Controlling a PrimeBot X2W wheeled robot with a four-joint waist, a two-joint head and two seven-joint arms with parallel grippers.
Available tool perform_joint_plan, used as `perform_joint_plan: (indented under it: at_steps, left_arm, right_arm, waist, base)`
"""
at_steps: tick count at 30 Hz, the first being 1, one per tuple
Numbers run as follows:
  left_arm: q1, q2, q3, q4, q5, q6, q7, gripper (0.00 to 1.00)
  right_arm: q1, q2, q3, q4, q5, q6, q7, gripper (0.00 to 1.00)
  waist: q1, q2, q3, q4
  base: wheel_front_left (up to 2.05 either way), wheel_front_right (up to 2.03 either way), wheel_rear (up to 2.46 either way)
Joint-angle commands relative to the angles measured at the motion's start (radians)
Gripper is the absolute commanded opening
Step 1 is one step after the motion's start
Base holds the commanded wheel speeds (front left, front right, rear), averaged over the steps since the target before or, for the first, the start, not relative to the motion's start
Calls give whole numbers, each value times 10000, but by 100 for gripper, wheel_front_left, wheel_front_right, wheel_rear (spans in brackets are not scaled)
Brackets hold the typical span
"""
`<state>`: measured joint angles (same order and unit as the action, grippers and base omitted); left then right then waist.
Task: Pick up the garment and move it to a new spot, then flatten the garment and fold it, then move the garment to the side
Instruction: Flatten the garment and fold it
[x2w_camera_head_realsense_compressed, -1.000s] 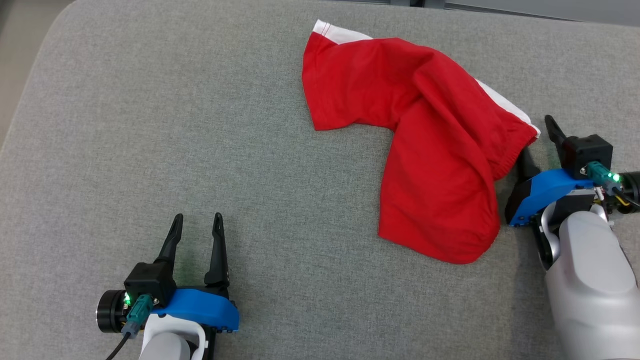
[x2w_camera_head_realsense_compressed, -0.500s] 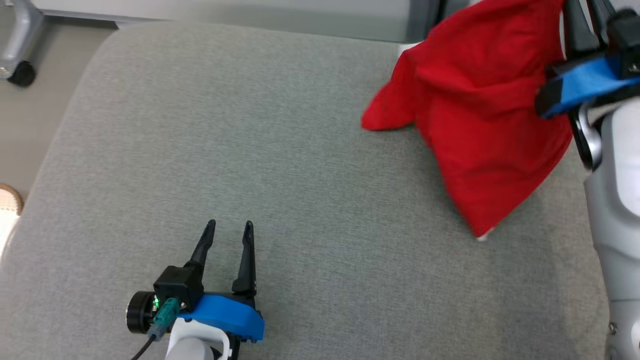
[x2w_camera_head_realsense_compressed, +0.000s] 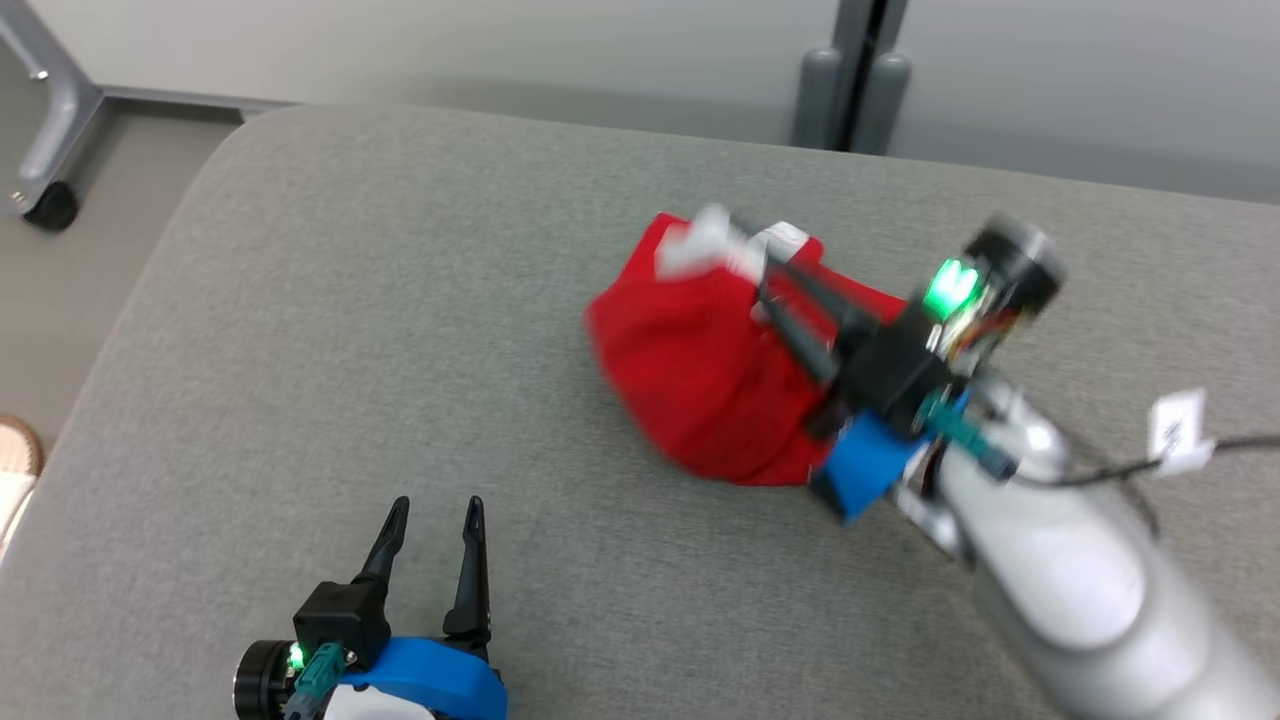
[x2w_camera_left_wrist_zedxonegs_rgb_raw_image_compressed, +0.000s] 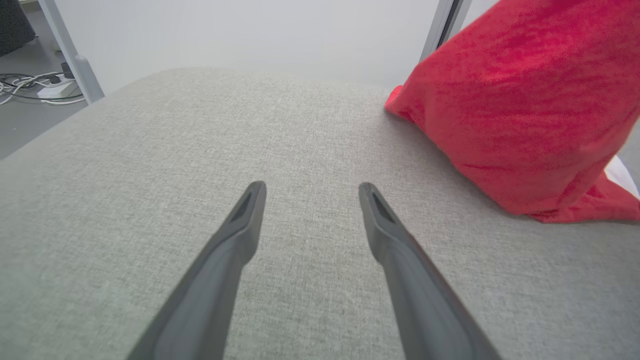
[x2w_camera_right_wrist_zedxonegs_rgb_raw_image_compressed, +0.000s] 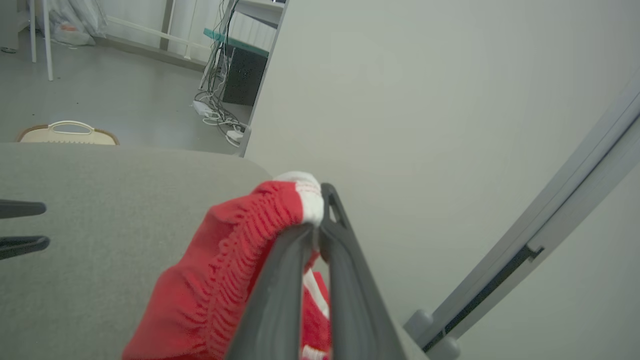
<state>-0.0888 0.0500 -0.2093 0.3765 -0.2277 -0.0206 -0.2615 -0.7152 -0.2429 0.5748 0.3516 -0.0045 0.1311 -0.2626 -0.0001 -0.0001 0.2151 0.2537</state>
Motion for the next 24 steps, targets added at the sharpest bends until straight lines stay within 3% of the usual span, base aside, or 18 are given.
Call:
perform_joint_plan:
  at_steps: [1, 3, 4, 5, 6, 12, 17, 20, 24]
  left_arm:
    - [15, 10, 55, 16, 54, -44, -48, 100]
    - [35, 4, 128, 40, 148, -96, -50, 100]
    - [31, 7, 161, 48, 196, -132, -48, 100]
    - [34, 8, 200, 43, 223, -141, -50, 100]
    - [39, 8, 217, 44, 280, -162, -50, 100]
    - [233, 8, 354, 117, 356, -202, -50, 100]
    - [402, 10, 445, 114, 376, -217, -50, 100]
    - [459, 10, 453, 105, 396, -243, -48, 100]
    - [536, 5, 461, 78, 423, -279, -50, 100]
  right_arm:
    - [278, -19, 85, 62, 160, -6, -30, 0]
    - [1175, -10, 468, 522, 645, -7, -28, 0]
    - [1580, 4, 638, 782, 924, -6, -28, 11]
    - [1867, 40, 756, 903, 1149, -7, -30, 39]
    - [2113, 50, 802, 980, 1372, -6, -31, 100]
    - [3341, -134, 481, 1272, 1975, -6, -30, 100]
    - [3983, 13, -574, 1185, 2485, -6, -30, 100]
    - [4402, 504, -1023, 1039, 3598, -4, -28, 100]
    - [4690, 751, -743, 866, 5056, -6, -28, 100]
  waist:
    - [1, 1, -189, -235]
    - [1, 1, -318, -520]
    - [1, 1, -383, -654]
    - [1, 1, -464, -796]
    - [1, 1, -533, -916]
    - [1, 1, -1026, -1556]
    - [1, 1, -1240, -1788]
    - [1, 1, -1288, -1796]
    - [1, 1, -1286, -1728]
  base:
    - [0, 0, 0]
    - [0, 0, 0]
    - [0, 0, 0]
    - [0, 0, 0]
    - [0, 0, 0]
    - [0, 0, 0]
    - [0, 0, 0]
    - [0, 0, 0]
    - [0, 0, 0]
